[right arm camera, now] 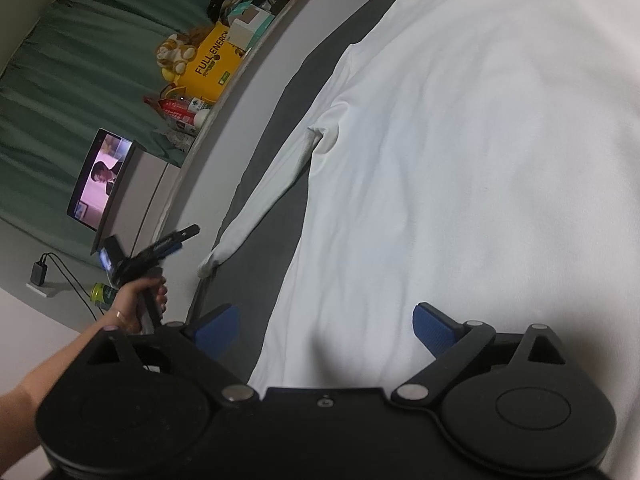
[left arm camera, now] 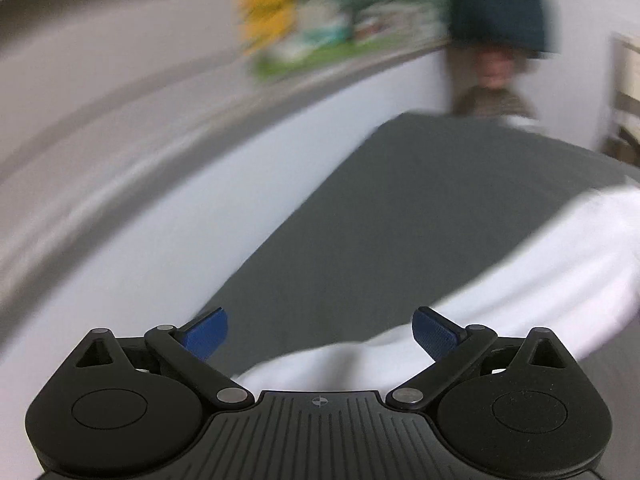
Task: Fold clothes
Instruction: 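Withdraw the open left gripper from the folded shirt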
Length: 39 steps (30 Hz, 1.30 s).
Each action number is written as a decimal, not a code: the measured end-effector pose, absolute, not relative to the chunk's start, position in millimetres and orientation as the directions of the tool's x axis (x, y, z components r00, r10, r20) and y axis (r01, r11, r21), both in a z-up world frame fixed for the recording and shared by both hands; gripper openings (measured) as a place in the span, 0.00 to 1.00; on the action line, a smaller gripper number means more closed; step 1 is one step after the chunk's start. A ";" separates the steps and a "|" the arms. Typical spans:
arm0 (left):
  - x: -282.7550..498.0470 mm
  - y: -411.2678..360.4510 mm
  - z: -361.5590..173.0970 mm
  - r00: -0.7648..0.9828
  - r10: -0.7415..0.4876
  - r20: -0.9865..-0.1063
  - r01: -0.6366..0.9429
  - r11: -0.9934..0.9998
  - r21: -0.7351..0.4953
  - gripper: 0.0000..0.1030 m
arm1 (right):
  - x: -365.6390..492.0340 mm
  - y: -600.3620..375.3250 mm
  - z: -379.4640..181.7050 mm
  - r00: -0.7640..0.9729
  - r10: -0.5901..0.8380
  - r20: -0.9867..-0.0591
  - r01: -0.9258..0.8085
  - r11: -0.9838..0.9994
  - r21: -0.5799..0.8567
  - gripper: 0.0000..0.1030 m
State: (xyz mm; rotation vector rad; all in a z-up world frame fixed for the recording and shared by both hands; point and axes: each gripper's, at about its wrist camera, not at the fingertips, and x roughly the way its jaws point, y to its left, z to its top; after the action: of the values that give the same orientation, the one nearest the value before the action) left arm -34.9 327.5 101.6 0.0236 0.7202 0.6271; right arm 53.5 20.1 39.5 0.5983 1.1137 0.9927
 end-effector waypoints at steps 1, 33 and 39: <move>-34.2 310.1 99.2 0.585 0.548 -0.598 -0.456 0.832 0.316 0.97 | 53.4 20.1 39.5 0.107 0.885 -0.454 -0.350 0.461 0.815 0.93; 23.2 153.0 0.4 0.526 0.760 -0.382 0.373 0.197 0.906 0.71 | 52.2 19.7 38.7 0.106 0.887 -0.449 -0.346 0.456 0.820 0.95; -13.5 181.1 12.7 0.430 0.761 -0.486 0.400 0.323 0.858 0.71 | 52.2 19.7 38.6 0.105 0.887 -0.449 -0.345 0.456 0.820 0.95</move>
State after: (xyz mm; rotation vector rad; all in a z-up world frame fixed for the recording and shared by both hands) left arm -13.5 181.1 12.7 1.2920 1.1777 0.3279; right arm 52.2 19.7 38.6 0.6072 1.1155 0.9947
